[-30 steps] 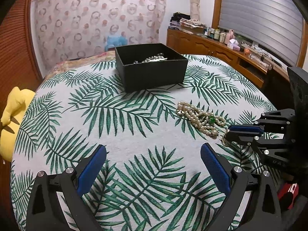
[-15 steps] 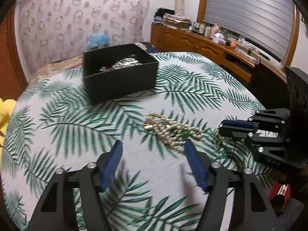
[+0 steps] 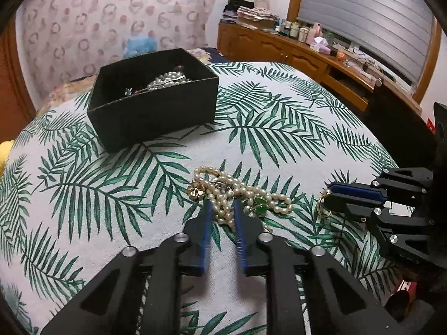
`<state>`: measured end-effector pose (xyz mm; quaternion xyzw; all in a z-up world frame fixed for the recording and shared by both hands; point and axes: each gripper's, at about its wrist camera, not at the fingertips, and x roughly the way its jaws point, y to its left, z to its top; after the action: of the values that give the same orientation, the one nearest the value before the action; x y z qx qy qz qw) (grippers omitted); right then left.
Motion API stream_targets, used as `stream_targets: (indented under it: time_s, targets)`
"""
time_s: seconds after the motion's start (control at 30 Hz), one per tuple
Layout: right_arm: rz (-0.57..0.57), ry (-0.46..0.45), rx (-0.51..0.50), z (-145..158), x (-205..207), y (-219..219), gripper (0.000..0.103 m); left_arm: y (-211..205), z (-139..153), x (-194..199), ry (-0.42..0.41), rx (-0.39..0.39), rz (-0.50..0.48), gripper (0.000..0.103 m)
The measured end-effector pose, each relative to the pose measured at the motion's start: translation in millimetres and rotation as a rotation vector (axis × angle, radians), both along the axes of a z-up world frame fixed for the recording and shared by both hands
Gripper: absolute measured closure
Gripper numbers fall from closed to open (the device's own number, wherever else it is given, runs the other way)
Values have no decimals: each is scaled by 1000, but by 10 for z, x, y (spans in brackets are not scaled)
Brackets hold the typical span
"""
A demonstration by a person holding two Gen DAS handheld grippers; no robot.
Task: Organize jewelry
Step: 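Grasp the pearl necklace with the left tool beside the right tool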
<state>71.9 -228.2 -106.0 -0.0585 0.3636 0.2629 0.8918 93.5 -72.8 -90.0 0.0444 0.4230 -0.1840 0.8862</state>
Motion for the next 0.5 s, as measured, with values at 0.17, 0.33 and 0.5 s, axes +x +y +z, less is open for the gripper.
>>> stream_targets:
  time_s: [0.17,0.33,0.5]
  targets:
    - [1,-5,6,8,-7,-5,92,84,7,6,5,5,22,93]
    - [1,-6,4,10,-10,-5,92,114,14,25,2,6,24,96]
    - [2,-4,0,6,-13,4,92,137,93,6,-27,-2,21,99]
